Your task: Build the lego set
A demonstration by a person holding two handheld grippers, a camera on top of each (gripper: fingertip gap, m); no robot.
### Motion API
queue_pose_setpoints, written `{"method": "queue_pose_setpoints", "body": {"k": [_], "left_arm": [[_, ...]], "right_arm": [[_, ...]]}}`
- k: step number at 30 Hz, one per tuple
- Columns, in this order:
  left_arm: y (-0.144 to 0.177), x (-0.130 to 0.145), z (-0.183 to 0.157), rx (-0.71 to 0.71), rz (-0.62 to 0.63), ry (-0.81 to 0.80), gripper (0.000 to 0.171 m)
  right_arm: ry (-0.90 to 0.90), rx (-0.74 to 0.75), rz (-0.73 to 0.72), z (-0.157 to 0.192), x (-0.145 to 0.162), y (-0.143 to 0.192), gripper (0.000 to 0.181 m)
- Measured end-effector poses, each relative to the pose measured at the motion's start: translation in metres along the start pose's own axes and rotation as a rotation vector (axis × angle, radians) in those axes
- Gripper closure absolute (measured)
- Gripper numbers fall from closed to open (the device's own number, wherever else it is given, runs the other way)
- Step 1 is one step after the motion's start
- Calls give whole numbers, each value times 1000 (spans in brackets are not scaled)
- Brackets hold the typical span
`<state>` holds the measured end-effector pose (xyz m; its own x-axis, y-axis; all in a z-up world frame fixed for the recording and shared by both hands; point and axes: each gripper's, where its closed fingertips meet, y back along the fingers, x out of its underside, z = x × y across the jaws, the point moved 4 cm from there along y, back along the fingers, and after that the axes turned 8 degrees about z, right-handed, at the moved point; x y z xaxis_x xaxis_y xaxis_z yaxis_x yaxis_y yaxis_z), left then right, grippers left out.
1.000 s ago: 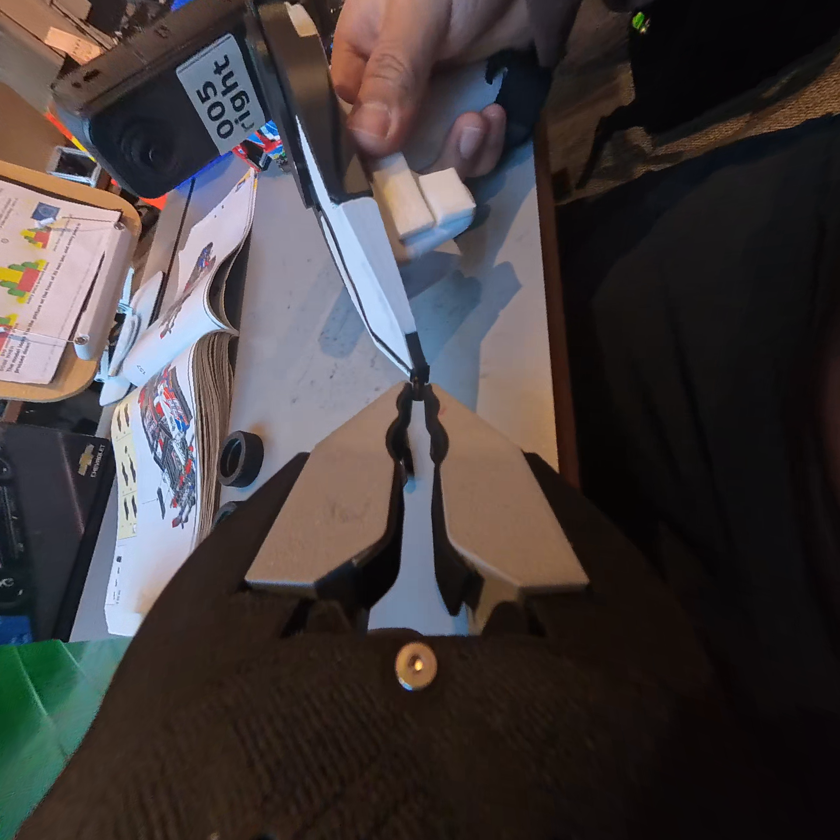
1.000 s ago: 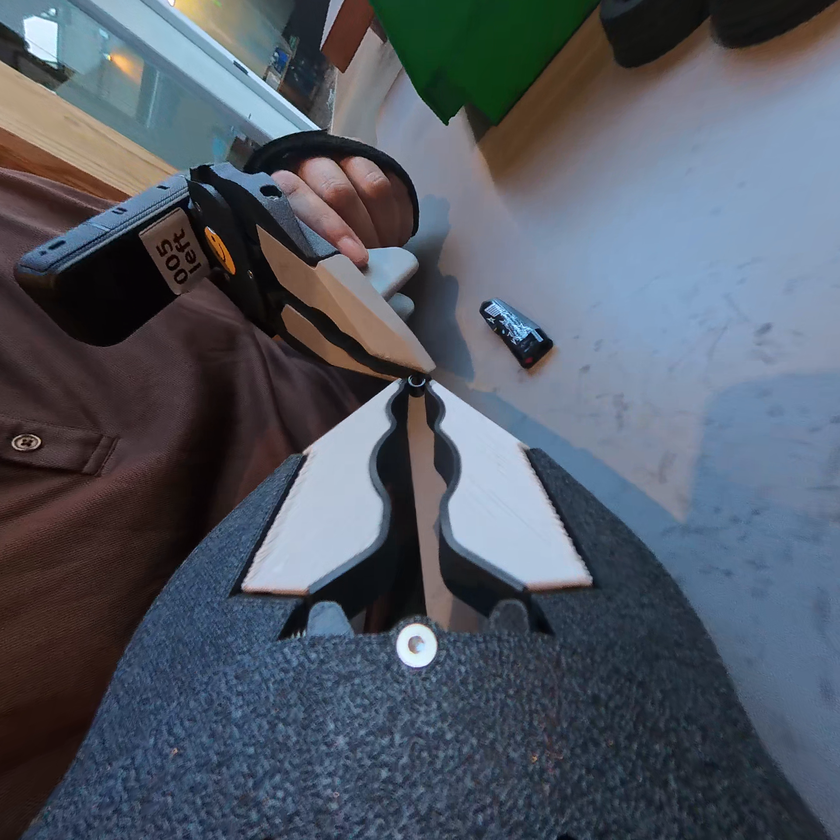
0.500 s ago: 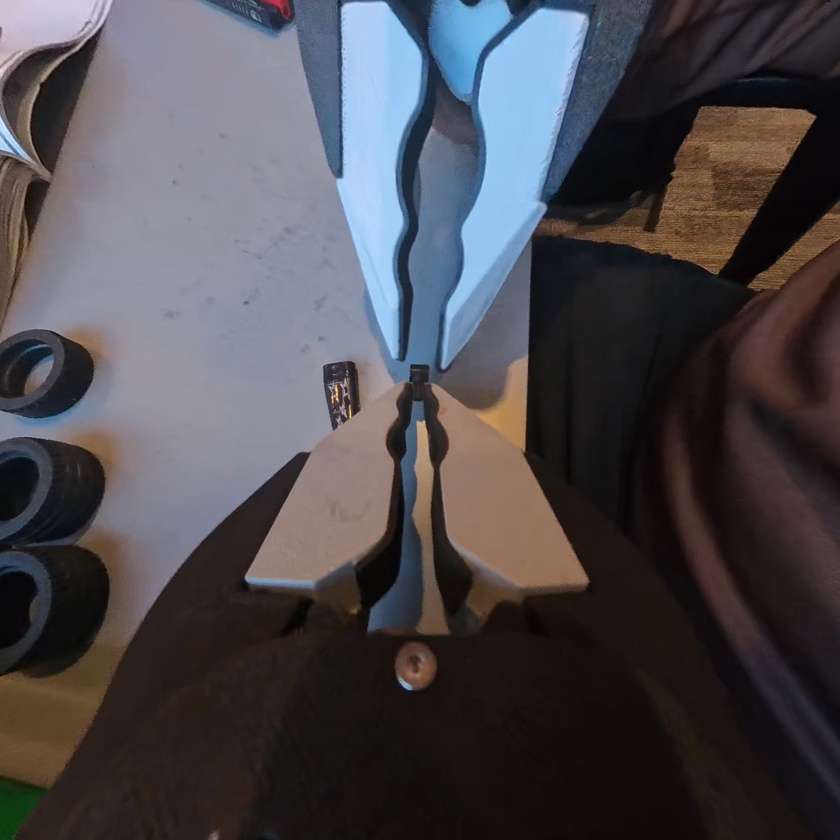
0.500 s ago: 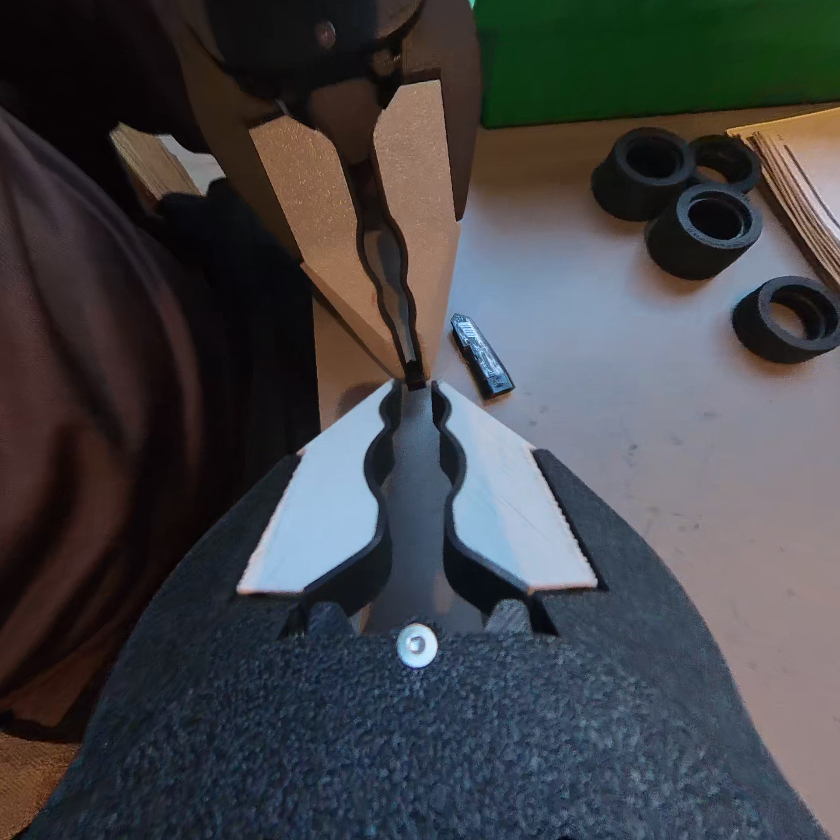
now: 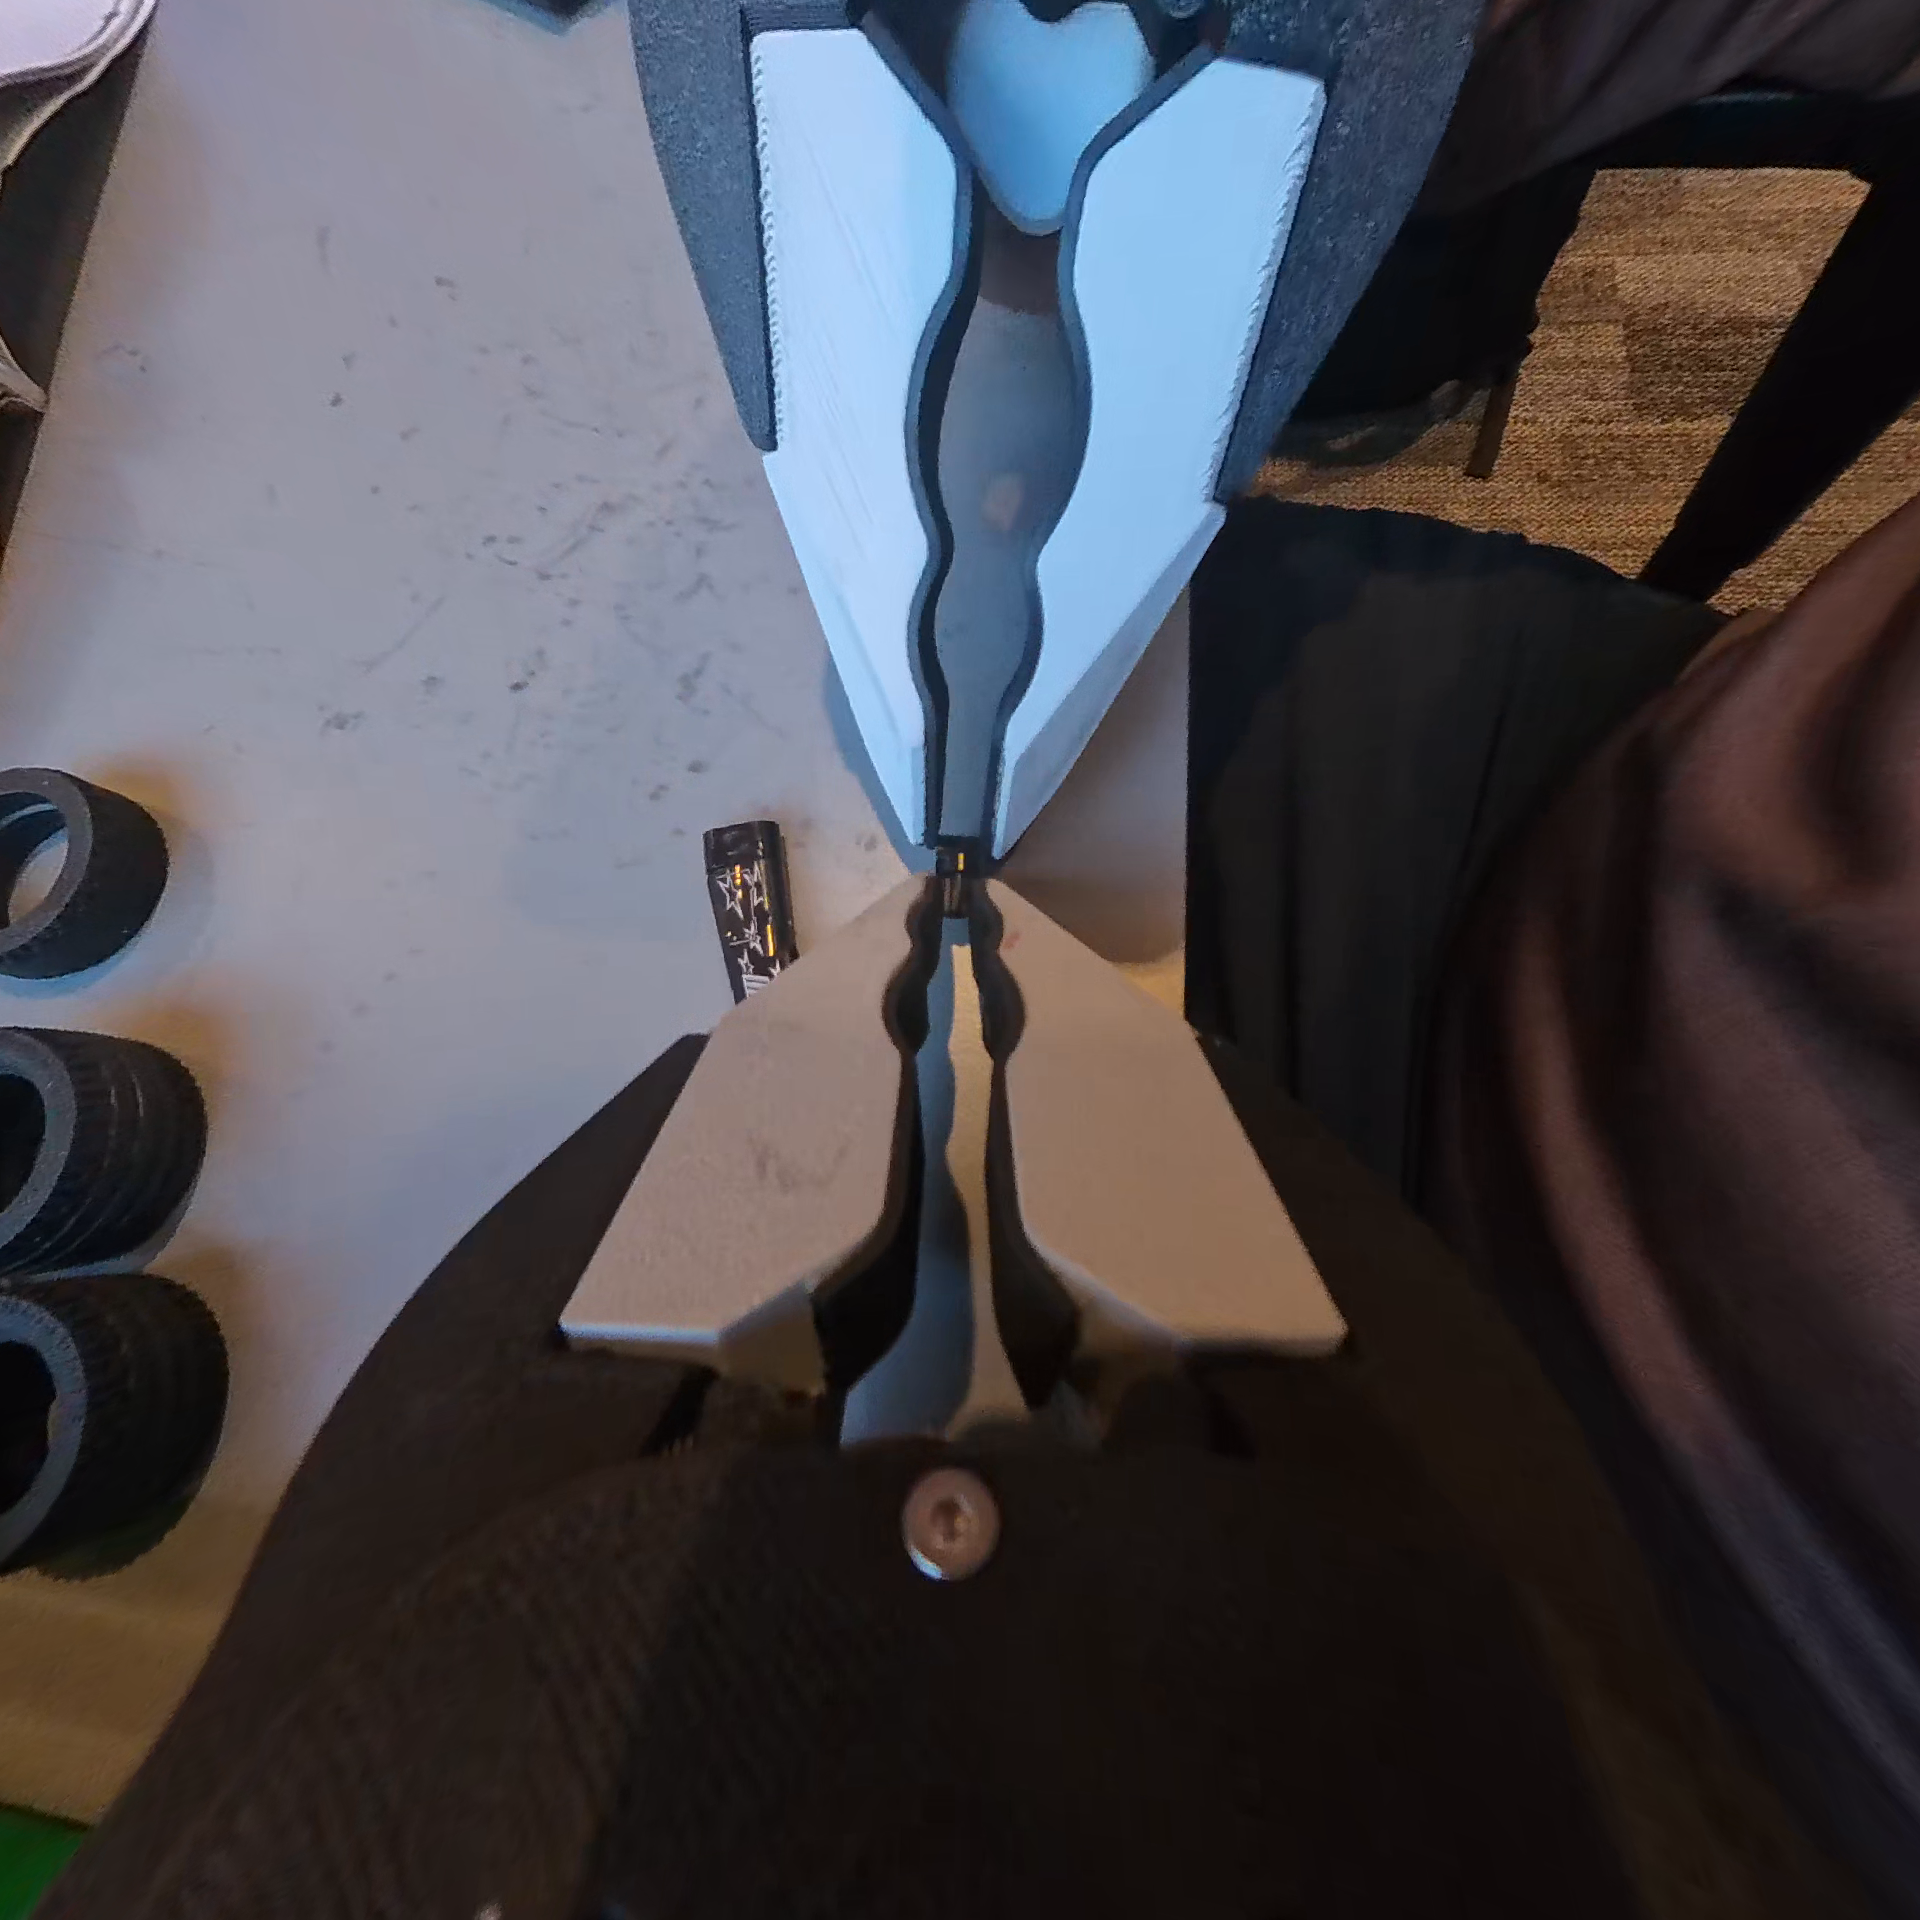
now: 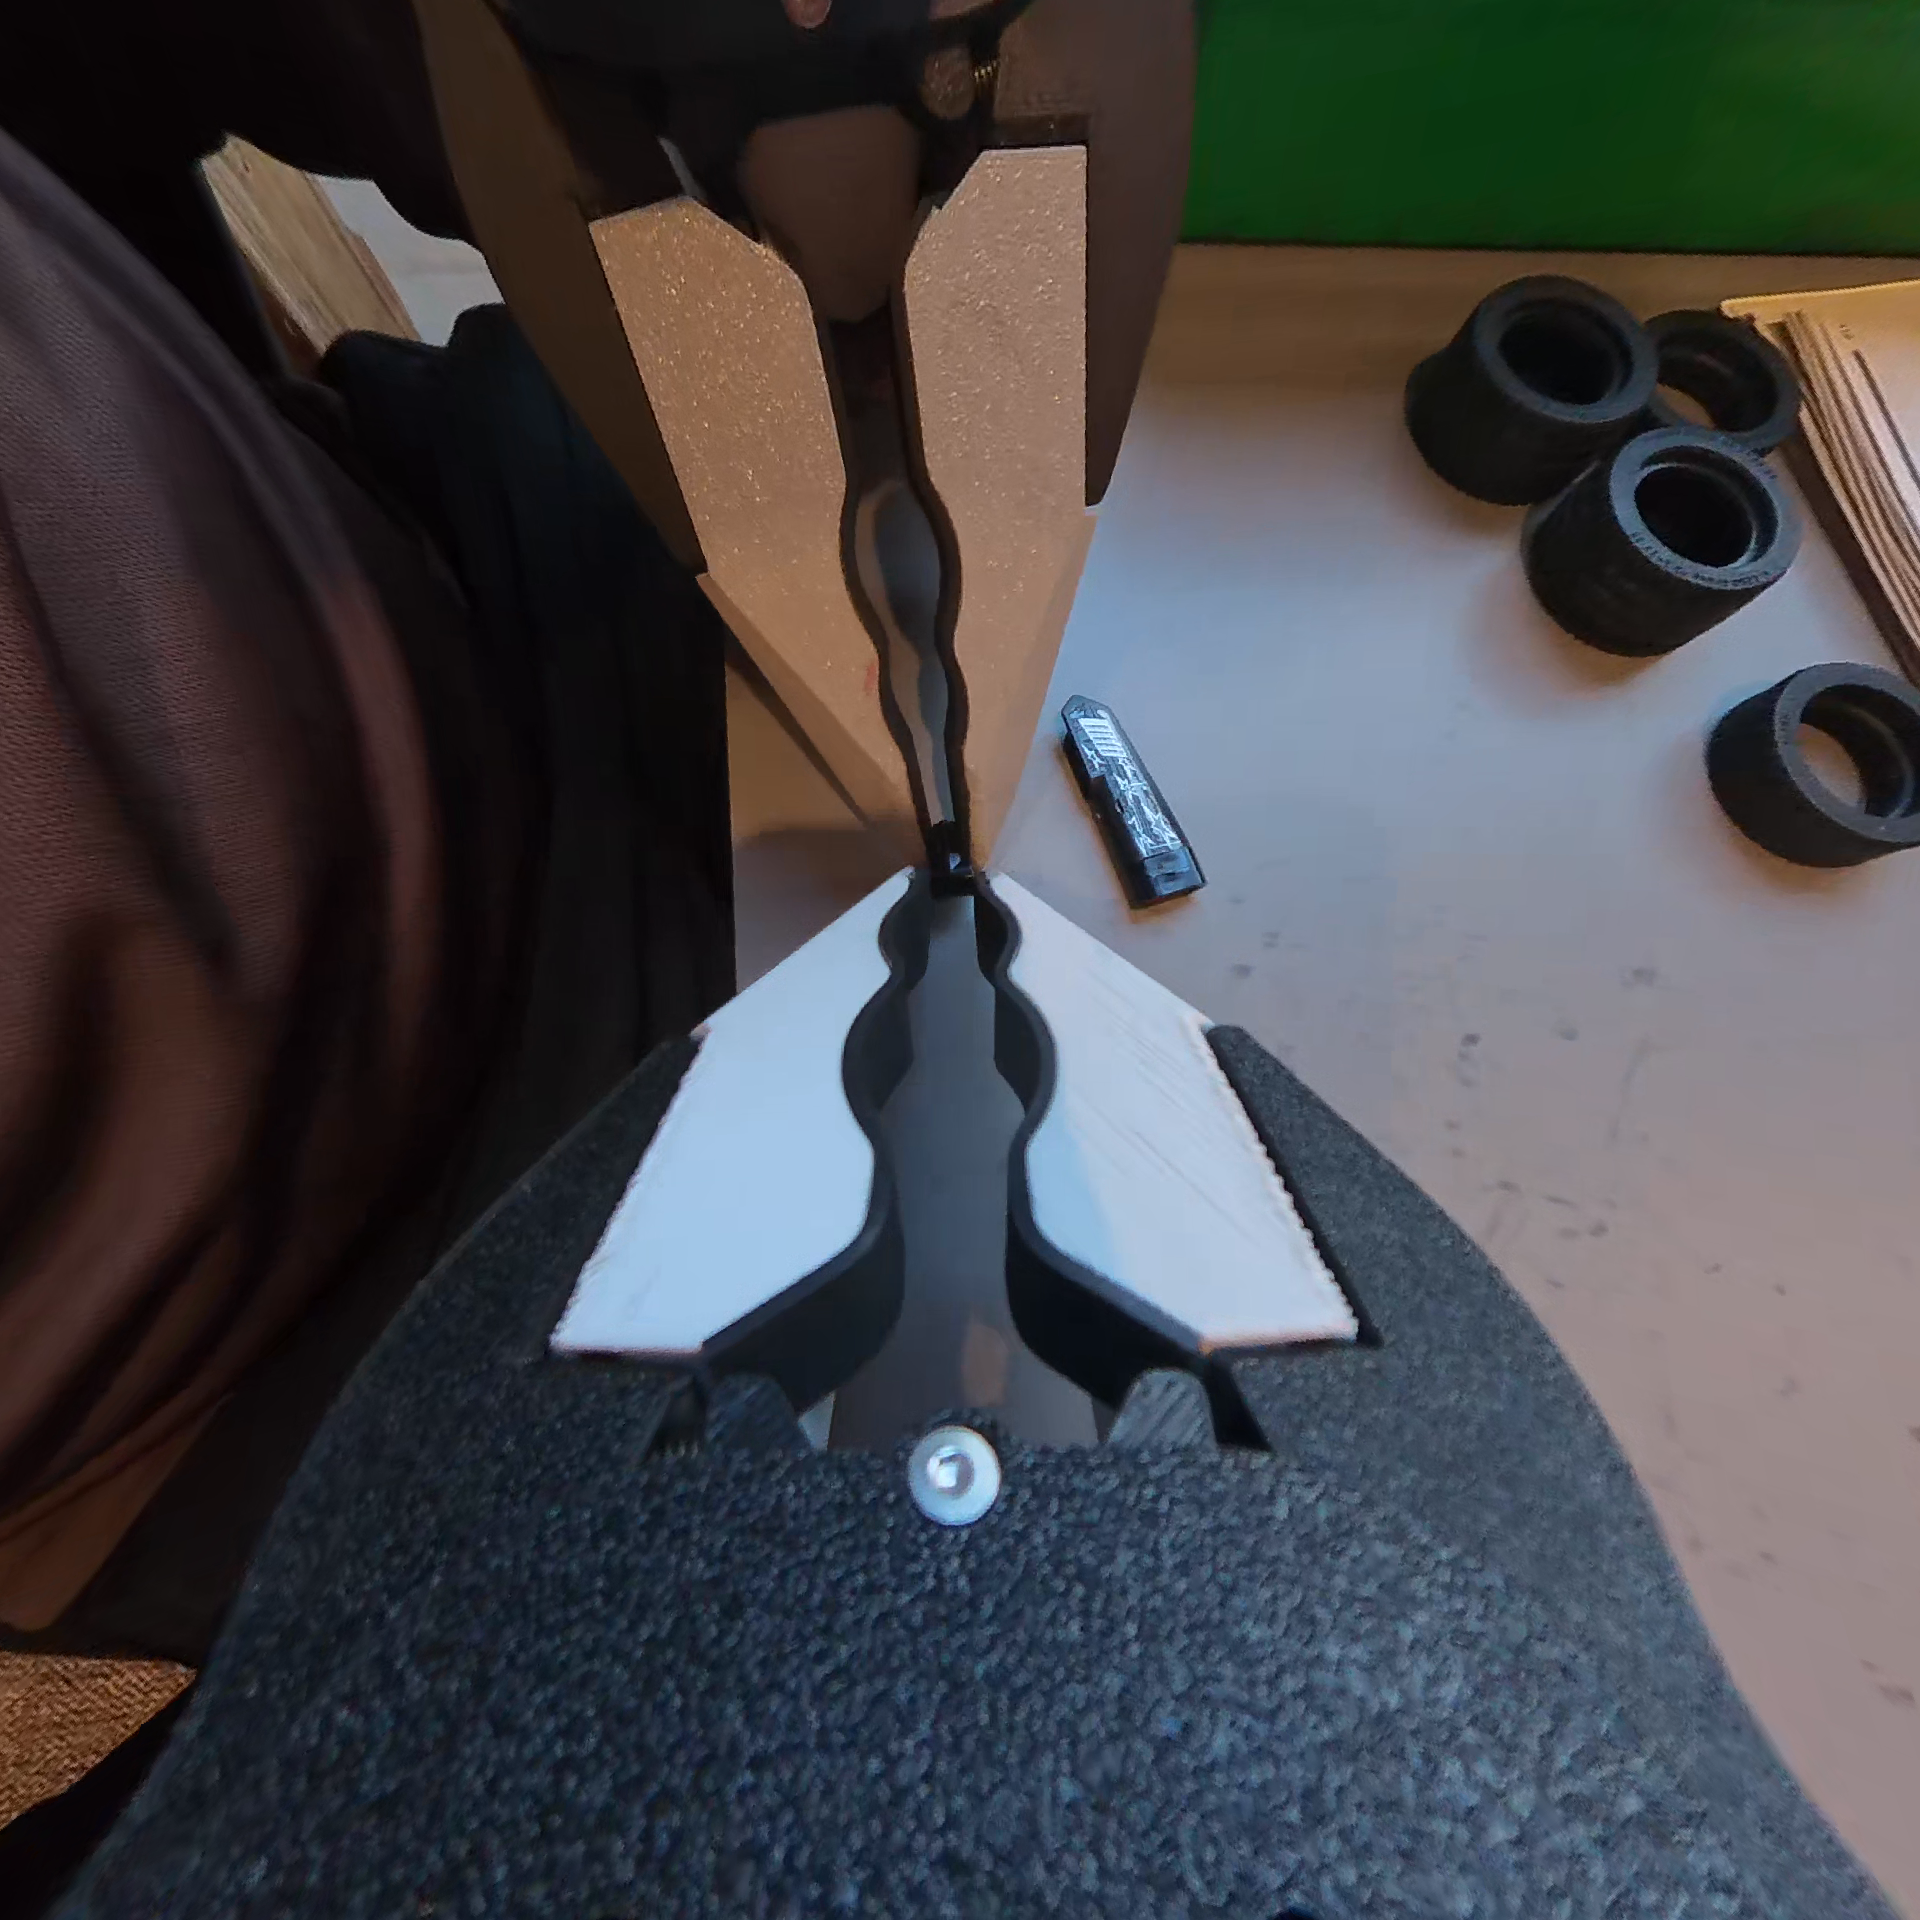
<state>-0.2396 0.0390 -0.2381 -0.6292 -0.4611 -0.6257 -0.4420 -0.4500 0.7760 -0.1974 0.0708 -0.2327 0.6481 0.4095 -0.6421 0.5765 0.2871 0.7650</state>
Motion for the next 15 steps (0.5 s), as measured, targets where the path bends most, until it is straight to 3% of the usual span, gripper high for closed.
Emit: {"method": "queue_pose_setpoints", "body": {"k": [9,15], "left_arm": [[4,-2,2,18,-31,36,163],[20,-3,29,-56,-46,132,153]], "right_arm": [[-29,2,5,-4,2,-1,173],[-156,10,-3,-24,14,9,173]]}}
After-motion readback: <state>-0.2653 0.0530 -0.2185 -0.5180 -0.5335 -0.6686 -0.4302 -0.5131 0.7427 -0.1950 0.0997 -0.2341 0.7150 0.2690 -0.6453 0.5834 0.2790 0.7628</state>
